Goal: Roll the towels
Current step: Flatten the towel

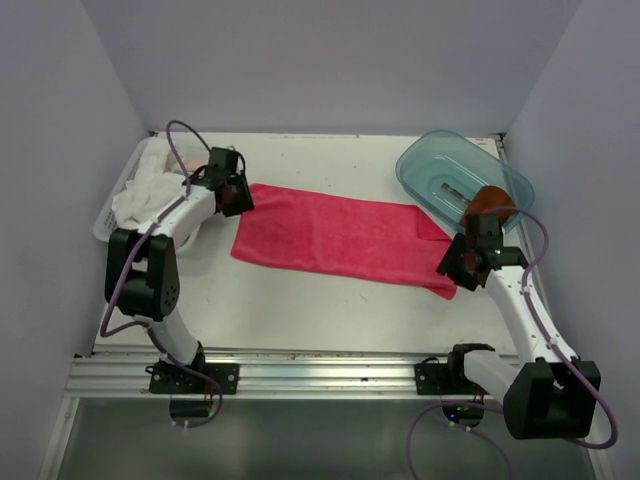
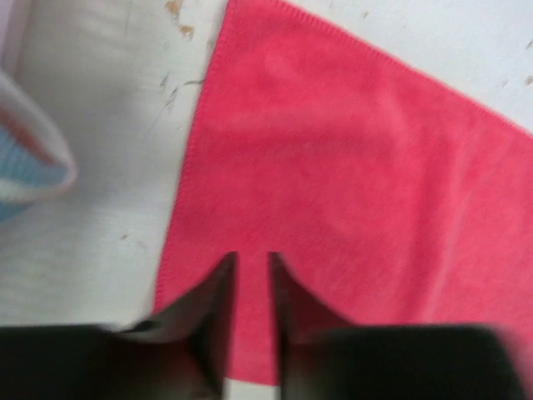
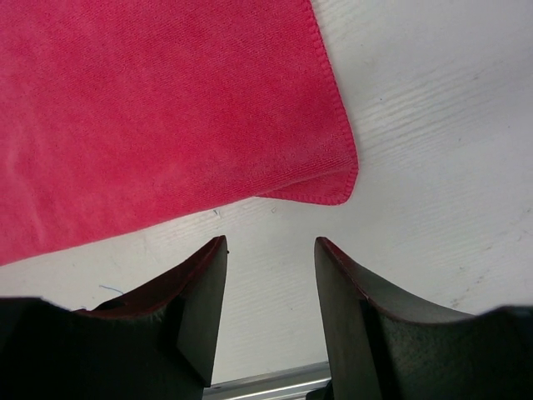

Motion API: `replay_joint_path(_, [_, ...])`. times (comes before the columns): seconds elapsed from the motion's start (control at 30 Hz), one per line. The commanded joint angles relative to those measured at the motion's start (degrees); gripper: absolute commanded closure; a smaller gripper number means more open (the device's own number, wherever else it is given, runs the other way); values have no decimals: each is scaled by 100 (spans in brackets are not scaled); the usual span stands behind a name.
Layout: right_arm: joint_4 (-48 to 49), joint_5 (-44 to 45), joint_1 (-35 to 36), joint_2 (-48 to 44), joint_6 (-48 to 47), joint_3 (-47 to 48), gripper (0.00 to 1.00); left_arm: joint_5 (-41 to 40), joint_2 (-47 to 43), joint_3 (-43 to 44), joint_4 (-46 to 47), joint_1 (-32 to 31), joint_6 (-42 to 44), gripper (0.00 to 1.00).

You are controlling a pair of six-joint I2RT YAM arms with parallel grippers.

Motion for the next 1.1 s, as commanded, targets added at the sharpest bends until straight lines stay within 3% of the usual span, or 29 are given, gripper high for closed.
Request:
replay_joint_path(0.0, [-1,2,-7,-64,-83,125,49,-475,-823,-533,-152,-31,27,57])
replay_joint_path(0.1, [87,-113,-16,77,-75,134,49,-661,-1168,-1192,-125,-22,80,34])
replay_joint_path(0.27, [140,-157,-7,173,-92,257,48,-504,-1151,-1914,112,4,45,35])
replay_joint_path(0.47, [88,-113,-7,112,-145,283,48,-389,-870,-2020,332,4,1,48])
replay_joint_path(0.57, [79,-104,-7,103,-145,257,48,-406,-791,-1958,323,30,-8,62])
replay_joint_path(0.6, [79,-104,-7,103,-136,248,48,-398,-782,-1923,323,30,-17,74])
replay_joint_path(0.67, [79,-104,-7,95,-127,248,48,-415,-834,-1871,297,31,-25,87])
replay_joint_path(0.7, [96,-104,-7,95,-127,248,48,-407,-870,-1844,297,30,-25,100])
replay_joint_path(1.07, [105,-87,-7,139,-118,257,48,-117,-599,-685,174,30,-34,100])
